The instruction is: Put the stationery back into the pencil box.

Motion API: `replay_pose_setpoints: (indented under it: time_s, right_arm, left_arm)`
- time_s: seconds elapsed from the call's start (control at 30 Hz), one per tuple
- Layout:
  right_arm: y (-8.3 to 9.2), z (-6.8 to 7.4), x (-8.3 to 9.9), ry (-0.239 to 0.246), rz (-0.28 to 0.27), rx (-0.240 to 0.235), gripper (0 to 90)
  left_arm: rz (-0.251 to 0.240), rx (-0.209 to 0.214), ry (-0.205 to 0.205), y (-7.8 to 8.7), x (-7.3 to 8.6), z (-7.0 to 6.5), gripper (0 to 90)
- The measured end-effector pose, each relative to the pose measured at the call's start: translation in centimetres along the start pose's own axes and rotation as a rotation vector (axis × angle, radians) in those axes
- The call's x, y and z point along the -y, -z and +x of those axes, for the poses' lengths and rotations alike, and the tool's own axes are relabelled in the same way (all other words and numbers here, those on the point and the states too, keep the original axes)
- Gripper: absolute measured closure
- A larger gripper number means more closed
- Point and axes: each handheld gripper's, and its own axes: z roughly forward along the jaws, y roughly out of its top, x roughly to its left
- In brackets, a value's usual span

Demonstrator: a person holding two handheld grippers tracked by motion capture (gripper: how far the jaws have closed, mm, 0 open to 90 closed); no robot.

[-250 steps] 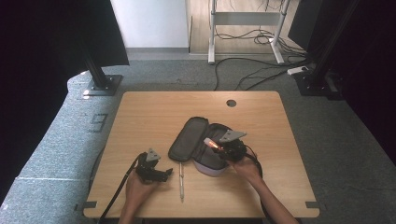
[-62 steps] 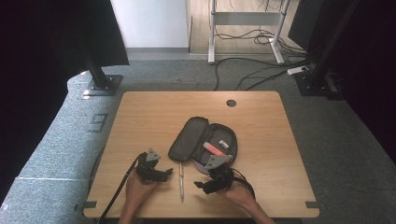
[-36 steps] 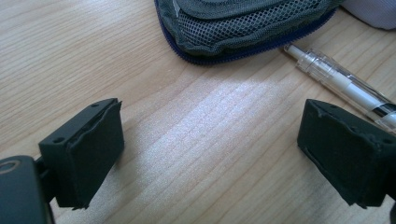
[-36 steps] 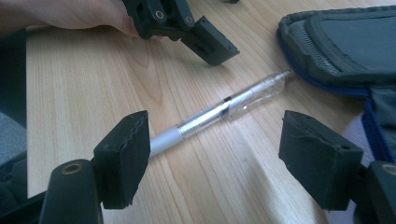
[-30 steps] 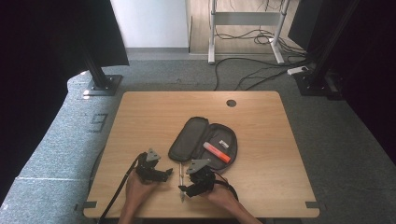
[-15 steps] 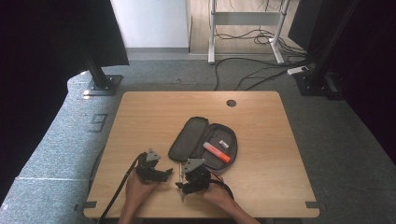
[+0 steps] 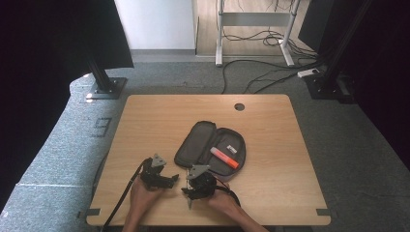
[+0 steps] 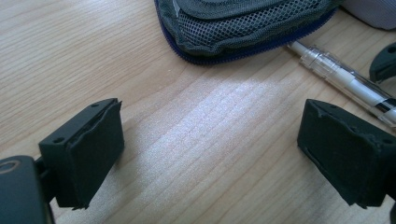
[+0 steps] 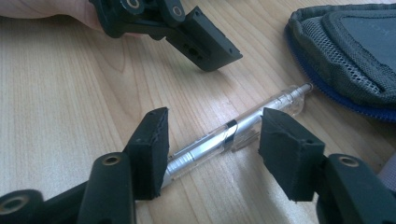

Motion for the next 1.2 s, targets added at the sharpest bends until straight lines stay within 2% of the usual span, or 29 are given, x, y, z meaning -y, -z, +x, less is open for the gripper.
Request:
replay_pose_setpoints:
  time_s: [0.27,0.43,0.47,0.5,0.67,0.8,0.87,0.93,1.0,1.2]
  right_arm:
    - [0.4,0.3,0.0,-0.002,0.014,0.005,52.2]
    - [0.5,0.6,-0.2,0.016,0.03,0.029,56.6]
    - [0.5,0.8,-0.2,0.015,0.037,0.032,64.8]
    - [0.5,0.8,-0.2,0.039,0.045,0.043,68.7]
    - [0.7,0.2,0.1,0.004,0.039,0.046,69.1]
    - [0.9,0.1,0.2,-0.006,0.039,0.051,73.4]
    - [0.9,-0.1,0.4,-0.021,0.034,0.035,76.4]
    - [1.0,-0.2,0.5,-0.021,0.031,0.071,78.4]
    - [1.1,-0.5,0.6,-0.042,0.03,0.054,78.4]
    - [1.2,-0.3,0.6,-0.045,0.022,0.065,78.5]
  left_arm:
    - [-0.001,-0.001,0.0,0.0,0.0,0.0,6.7]
    - [-0.001,-0.001,0.001,0.0,0.0,0.0,6.6]
    - [-0.001,0.001,0.0,0.0,0.0,0.0,6.7]
    - [-0.001,0.0,0.0,0.0,0.0,0.0,6.7]
    - [-0.001,0.0,0.0,0.0,0.0,0.0,6.7]
    - [-0.002,0.001,0.0,0.0,0.0,0.0,6.7]
    - [-0.002,0.001,0.0,0.0,0.0,0.0,6.8]
    - [-0.002,0.0,-0.001,0.0,0.0,0.0,6.7]
    - [-0.002,0.0,-0.001,0.0,0.0,0.0,6.7]
    - [-0.002,0.0,-0.002,0.0,0.0,0.0,6.7]
